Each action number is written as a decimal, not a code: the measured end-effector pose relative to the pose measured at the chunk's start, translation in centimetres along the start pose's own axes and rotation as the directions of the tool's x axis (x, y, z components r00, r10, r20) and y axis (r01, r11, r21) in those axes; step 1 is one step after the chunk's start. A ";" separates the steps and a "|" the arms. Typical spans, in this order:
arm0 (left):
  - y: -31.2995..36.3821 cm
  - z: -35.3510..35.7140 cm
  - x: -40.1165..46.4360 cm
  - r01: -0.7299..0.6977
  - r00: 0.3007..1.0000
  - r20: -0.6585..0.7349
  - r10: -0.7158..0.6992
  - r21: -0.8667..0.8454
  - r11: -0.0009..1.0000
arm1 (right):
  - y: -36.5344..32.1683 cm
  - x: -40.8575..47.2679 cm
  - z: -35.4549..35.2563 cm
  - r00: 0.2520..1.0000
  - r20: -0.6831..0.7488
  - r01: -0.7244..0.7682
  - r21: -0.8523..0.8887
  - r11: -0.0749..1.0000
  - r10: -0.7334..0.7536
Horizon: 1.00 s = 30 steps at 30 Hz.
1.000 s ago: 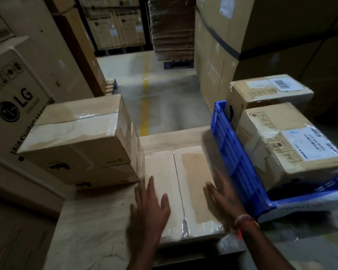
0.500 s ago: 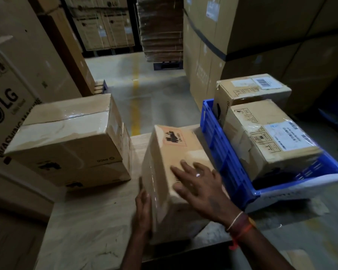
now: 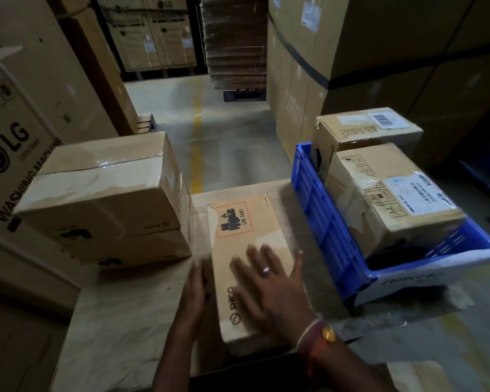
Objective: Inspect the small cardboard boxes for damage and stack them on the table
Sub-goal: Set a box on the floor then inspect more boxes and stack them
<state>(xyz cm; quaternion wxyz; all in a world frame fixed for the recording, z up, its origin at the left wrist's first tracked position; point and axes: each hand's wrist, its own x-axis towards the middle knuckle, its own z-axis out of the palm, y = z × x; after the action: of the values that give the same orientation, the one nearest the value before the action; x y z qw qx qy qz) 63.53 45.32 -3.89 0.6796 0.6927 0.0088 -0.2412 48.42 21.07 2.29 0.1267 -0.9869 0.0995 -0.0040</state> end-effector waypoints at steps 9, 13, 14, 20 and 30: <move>2.2 15.6 -2.4 -0.421 0.862 0.126 0.491 0.717 0.555 | 1.7 2.5 0.7 0.995 0.072 -0.072 -0.059 0.996 0.076; 3.7 15.6 -0.7 -0.315 0.915 0.126 0.382 0.815 0.487 | 2.2 4.2 -1.4 0.992 0.102 -0.081 0.010 0.997 0.079; 4.3 15.9 0.0 -0.282 0.927 0.110 0.358 0.833 0.476 | 2.3 5.3 -1.9 0.994 0.064 -0.088 0.060 0.994 0.084; 5.9 17.2 3.8 -0.222 0.929 0.045 0.368 0.863 0.454 | 3.4 11.5 -1.3 0.990 0.029 -0.138 0.141 0.980 0.136; 5.6 16.1 3.1 -0.101 0.939 -0.134 0.317 0.773 0.626 | 6.1 8.1 -0.9 0.983 -0.018 -0.102 0.779 0.619 0.184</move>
<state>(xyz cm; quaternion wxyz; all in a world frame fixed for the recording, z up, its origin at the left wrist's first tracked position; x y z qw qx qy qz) 62.98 28.72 0.90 0.3454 0.9333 -0.0854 -0.0494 55.17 13.43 1.53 0.5328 -0.8243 0.1723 -0.0834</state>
